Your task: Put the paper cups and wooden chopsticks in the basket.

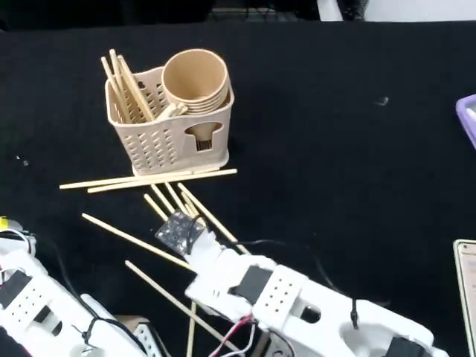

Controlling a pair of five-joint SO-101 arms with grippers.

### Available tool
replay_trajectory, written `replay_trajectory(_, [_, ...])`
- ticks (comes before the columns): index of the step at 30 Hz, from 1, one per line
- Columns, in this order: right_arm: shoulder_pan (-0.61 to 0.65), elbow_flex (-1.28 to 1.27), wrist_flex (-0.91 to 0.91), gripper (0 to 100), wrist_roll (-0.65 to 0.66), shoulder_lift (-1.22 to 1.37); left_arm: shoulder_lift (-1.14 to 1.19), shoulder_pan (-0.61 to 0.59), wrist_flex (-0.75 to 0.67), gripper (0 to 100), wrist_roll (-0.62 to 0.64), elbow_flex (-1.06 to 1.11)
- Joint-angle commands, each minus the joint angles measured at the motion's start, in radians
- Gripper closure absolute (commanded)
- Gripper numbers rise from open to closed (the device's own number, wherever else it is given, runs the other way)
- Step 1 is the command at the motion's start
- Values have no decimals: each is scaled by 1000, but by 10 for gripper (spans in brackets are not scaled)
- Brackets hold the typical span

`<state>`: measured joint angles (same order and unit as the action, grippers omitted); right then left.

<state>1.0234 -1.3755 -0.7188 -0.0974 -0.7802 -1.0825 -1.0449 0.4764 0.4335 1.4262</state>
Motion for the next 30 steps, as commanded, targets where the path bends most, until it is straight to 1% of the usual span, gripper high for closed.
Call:
replay_trajectory(1, [84, 27, -12, 850, -6, 21, -9, -7, -12, 780, 12, -56])
replay_trajectory(3, [135, 27, -6, 850, -9, 24, -9, -13, -12, 780, 12, -56])
replay_trajectory(6, [146, 45, -5, 850, -11, 79, -9, -39, -12, 780, 12, -59])
replay_trajectory(10, [146, 137, -20, 852, -12, 257, -9, -44, -12, 780, 12, -61])
replay_trajectory(13, [146, 245, -75, 853, -12, 421, -9, -44, -12, 780, 14, -61])
replay_trajectory(17, [137, 355, -130, 854, -3, 567, -9, -44, -12, 780, 14, -61])
replay_trajectory(21, [86, 384, -138, 857, -3, 579, -9, -44, -12, 780, 14, -61])
replay_trajectory(23, [55, 390, -137, 887, -3, 562, -9, -41, -14, 780, 14, -59])
replay_trajectory(27, [15, 404, -137, 985, -3, 506, -9, -41, -17, 780, 14, -59])
replay_trajectory(30, [14, 400, -144, 986, -3, 463, -9, -41, -17, 780, 14, -58])
